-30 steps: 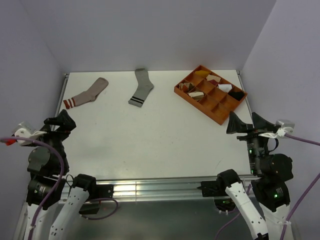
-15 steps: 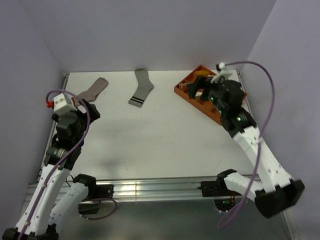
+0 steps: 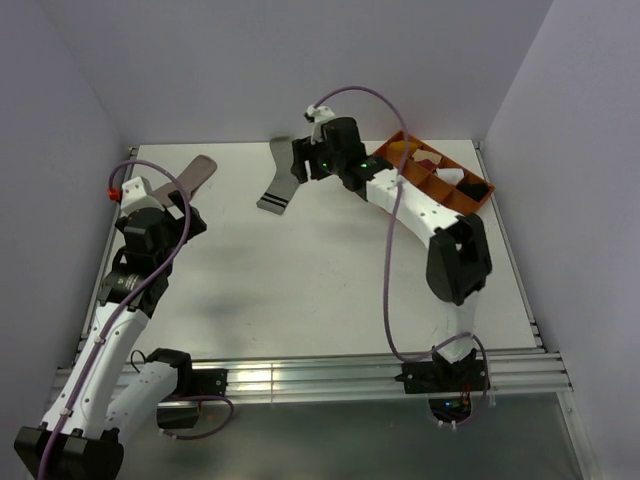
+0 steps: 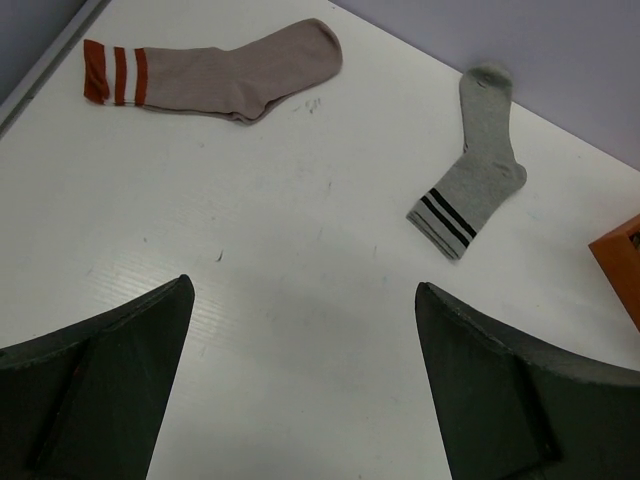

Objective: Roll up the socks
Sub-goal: Move the sock to the center of the board.

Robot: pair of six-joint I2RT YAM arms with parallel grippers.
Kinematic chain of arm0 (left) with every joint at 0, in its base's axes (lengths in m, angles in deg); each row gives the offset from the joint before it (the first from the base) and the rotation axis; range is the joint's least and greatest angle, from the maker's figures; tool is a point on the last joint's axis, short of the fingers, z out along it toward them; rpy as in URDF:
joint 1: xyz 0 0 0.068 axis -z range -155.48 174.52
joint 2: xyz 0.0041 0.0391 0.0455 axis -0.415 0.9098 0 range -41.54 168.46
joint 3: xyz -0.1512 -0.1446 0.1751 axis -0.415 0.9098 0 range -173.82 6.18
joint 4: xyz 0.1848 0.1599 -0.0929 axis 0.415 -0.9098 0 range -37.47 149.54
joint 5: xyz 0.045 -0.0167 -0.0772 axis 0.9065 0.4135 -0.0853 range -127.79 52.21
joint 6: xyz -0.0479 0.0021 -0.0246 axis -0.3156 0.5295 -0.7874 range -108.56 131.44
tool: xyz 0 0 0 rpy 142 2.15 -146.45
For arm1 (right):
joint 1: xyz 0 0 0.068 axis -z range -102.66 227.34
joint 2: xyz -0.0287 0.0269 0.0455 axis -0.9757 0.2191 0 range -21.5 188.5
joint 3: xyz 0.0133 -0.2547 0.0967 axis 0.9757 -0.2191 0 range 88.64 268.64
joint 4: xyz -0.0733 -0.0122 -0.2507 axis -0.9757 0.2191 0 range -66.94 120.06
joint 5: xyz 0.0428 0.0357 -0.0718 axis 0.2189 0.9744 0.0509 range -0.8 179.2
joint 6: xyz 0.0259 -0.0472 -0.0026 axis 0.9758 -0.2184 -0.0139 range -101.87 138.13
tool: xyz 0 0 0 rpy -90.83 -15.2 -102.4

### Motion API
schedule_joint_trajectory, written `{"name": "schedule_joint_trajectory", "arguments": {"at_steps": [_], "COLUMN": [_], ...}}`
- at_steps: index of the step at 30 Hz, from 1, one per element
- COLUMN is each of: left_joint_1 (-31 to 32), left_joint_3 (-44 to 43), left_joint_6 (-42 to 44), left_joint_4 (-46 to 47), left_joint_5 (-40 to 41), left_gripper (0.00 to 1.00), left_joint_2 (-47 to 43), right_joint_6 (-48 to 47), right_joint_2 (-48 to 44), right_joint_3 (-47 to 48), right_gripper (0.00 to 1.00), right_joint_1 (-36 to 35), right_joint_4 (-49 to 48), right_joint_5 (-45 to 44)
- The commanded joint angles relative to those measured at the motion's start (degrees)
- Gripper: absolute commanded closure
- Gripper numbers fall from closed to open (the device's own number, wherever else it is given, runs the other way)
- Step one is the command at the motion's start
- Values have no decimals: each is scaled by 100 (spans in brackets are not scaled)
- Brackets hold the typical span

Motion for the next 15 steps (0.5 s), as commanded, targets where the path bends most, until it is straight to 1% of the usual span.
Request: {"name": "schedule_joint_trajectory", "arguments": {"at_steps": [1, 3, 8, 11, 15], "left_joint_1": [-59, -102, -173, -182, -173], "left_joint_3": [18, 44, 97, 97, 115], "left_joint_6": [130, 105, 95, 131, 122], "left_joint_4": [111, 102, 111, 102, 102], "left_joint_5": [78, 70, -1, -10, -45], "left_gripper": [2, 2, 2, 2, 2], "left_joint_2": [-104, -157, -183, -166, -148], "right_joint_6": [-328, -337, -135, -82, 67], "right_joint_2": [604, 1069, 1782, 2239, 2653], "right_joint_3": [732, 1100, 1654, 2110, 2367], "right_gripper": [27, 29, 32, 34, 36], "right_joint_1": [-245, -351, -448, -501, -510], "right_joint_4": [187, 274, 231, 459, 583], "right_joint_5": [258, 293, 434, 443, 566]}}
